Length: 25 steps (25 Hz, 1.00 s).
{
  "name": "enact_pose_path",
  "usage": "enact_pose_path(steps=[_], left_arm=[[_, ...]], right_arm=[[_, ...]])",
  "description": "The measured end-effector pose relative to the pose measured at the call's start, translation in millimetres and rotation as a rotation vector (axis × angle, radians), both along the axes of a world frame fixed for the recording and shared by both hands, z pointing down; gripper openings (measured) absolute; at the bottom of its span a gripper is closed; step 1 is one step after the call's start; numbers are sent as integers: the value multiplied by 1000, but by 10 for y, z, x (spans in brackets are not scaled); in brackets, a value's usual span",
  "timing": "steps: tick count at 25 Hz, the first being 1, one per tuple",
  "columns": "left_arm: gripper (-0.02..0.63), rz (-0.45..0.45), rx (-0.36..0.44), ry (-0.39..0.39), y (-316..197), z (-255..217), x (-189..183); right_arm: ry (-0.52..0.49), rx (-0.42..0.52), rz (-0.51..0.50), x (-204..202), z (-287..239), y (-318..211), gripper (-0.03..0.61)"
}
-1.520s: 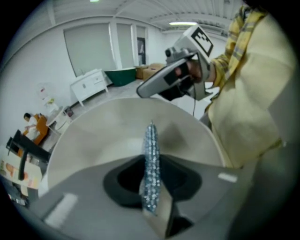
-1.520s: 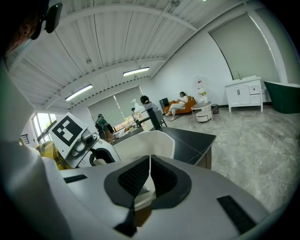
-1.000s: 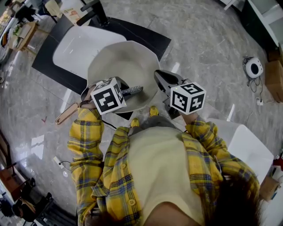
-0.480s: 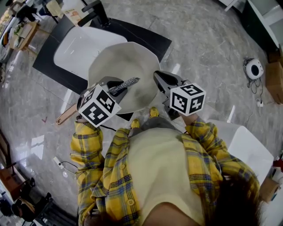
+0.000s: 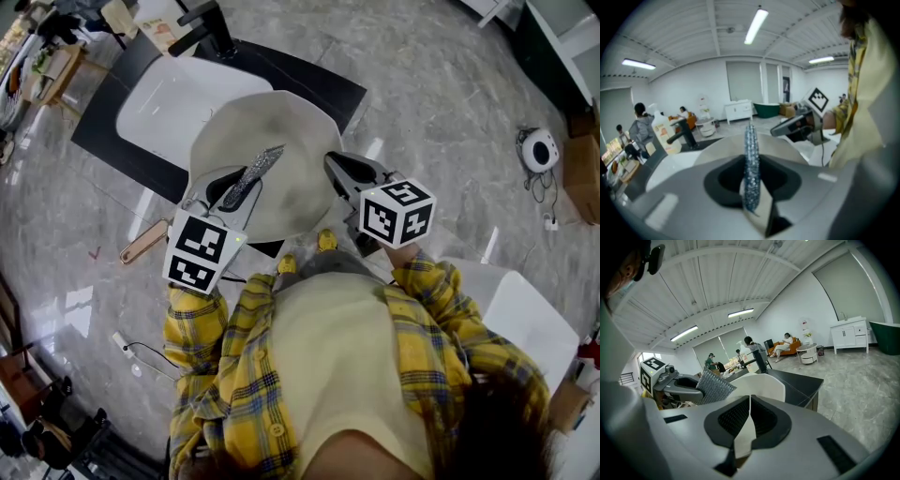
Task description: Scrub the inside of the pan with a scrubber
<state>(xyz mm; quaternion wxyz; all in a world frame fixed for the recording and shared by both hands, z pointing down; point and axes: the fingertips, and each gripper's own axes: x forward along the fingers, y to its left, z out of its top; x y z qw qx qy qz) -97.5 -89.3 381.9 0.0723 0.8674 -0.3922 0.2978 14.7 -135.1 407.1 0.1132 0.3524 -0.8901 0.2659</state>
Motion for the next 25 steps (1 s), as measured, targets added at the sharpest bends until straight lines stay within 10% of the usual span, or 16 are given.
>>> enact_pose_path(steps=[10,25], left_arm=[[91,-278,64,239,25,-188,-283],[91,-456,97,337,97,-206,-540]], right_arm=[[-6,10,-19,-46,-36,35,17],[71,62,-37,-48,-68,35,14]])
